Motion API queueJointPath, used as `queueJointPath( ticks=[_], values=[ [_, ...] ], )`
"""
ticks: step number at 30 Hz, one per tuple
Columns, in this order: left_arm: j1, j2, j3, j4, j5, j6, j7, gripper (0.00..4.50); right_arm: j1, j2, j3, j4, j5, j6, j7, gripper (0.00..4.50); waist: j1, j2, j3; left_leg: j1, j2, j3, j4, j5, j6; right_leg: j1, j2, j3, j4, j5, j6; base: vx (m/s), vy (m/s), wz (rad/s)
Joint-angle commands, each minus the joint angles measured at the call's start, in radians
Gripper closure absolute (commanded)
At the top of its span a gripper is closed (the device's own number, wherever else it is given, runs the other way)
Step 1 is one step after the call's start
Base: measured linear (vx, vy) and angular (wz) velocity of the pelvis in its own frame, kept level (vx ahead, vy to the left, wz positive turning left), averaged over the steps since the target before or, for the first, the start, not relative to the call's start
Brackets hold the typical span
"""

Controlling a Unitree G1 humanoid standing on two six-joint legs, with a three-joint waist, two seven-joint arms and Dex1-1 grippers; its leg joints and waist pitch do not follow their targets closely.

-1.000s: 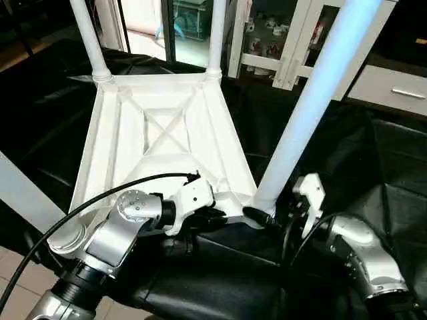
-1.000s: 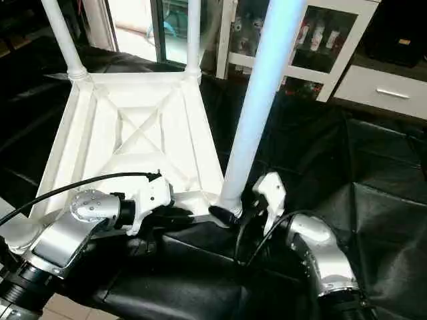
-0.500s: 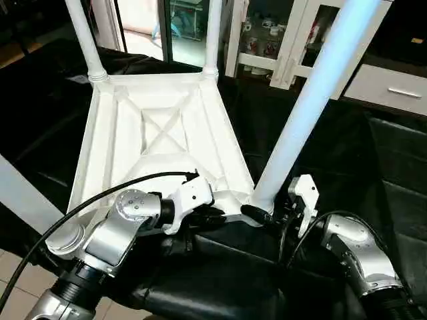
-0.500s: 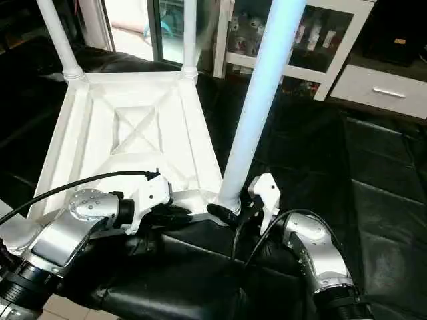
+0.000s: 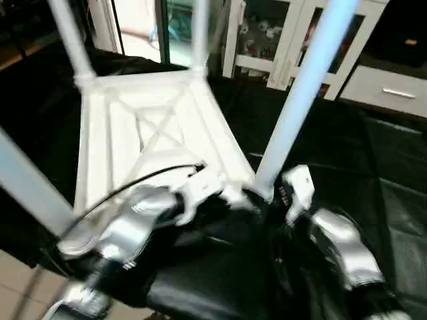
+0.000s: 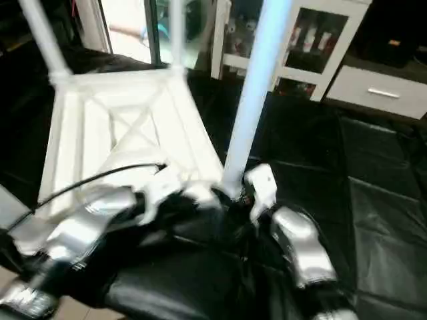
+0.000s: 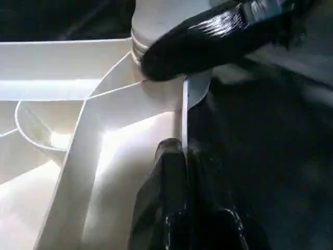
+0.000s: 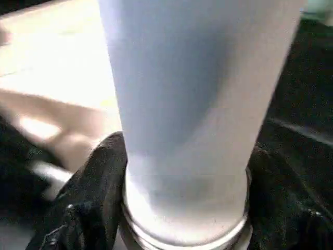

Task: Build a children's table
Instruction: Rotate leg to tighten

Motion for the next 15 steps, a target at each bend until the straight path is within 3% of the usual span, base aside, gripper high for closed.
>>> queueJointPath(
  ticks=[1, 2, 4, 5, 6, 7, 10, 15],
  values=[
    [-0.019, -0.035, 0.028, 0.082, 0.015, 0.043, 0.115, 4.50, 0.006, -0.006, -0.069, 0.092, -0.080, 0.064, -0.198, 1.78, 0.001, -0.009, -0.050, 0.008, 0.089, -0.046, -0.092, -0.242, 0.006, 0.027, -0.076, 0.050, -0.086, -0.407, -0.194, 0.000, 0.000, 0.00],
    [-0.019, -0.035, 0.028, 0.082, 0.015, 0.043, 0.115, 4.50, 0.006, -0.006, -0.069, 0.092, -0.080, 0.064, -0.198, 1.78, 0.004, -0.010, -0.053, 0.010, 0.089, -0.046, -0.090, -0.244, 0.002, 0.025, -0.078, 0.051, -0.086, -0.397, -0.190, 0.000, 0.000, 0.00],
    [-0.036, -0.053, 0.036, 0.104, 0.019, 0.051, 0.147, 4.50, -0.001, 0.009, -0.073, 0.102, -0.081, 0.069, -0.229, 1.78, 0.006, -0.012, -0.052, 0.001, 0.089, -0.047, -0.091, -0.229, 0.019, 0.031, -0.080, 0.052, -0.084, -0.366, -0.186, 0.000, 0.000, 0.00],
    [-0.122, -0.146, 0.057, 0.205, 0.028, 0.069, 0.266, 4.50, -0.030, 0.083, -0.062, 0.136, -0.096, 0.093, -0.331, 1.78, 0.003, -0.014, -0.050, 0.002, 0.088, -0.043, -0.091, -0.228, 0.024, 0.026, -0.076, 0.052, -0.086, -0.360, -0.185, 0.000, 0.000, 0.00],
    [-0.142, -0.169, 0.058, 0.228, 0.031, 0.069, 0.289, 4.50, -0.037, 0.101, -0.052, 0.143, -0.104, 0.099, -0.349, 1.78, 0.007, -0.009, -0.055, 0.013, 0.084, -0.042, -0.090, -0.220, 0.012, 0.021, -0.074, 0.051, -0.086, -0.351, -0.188, 0.000, 0.000, 0.00],
    [-0.161, -0.197, 0.054, 0.252, 0.037, 0.064, 0.309, 4.50, -0.042, 0.123, -0.031, 0.148, -0.111, 0.107, -0.346, 1.78, 0.008, -0.011, -0.054, 0.011, 0.084, -0.043, -0.089, -0.215, 0.011, 0.024, -0.074, 0.051, -0.083, -0.333, -0.193, 0.000, 0.000, 0.00],
    [-0.167, -0.217, 0.043, 0.261, 0.040, 0.058, 0.307, 4.50, -0.039, 0.141, -0.004, 0.140, -0.095, 0.097, -0.295, 1.78, 0.017, -0.012, -0.054, 0.001, 0.087, -0.043, -0.088, -0.188, 0.045, 0.034, -0.079, 0.050, -0.078, -0.267, -0.195, 0.000, 0.000, 0.00],
    [-0.146, -0.206, 0.029, 0.262, 0.048, 0.053, 0.296, 4.50, -0.019, 0.151, 0.018, 0.085, -0.068, 0.046, -0.206, 1.78, 0.021, -0.011, -0.057, 0.001, 0.089, -0.042, -0.086, -0.151, 0.078, 0.037, -0.078, 0.049, -0.072, -0.211, -0.217, 0.000, 0.000, 0.00]
  ],
)
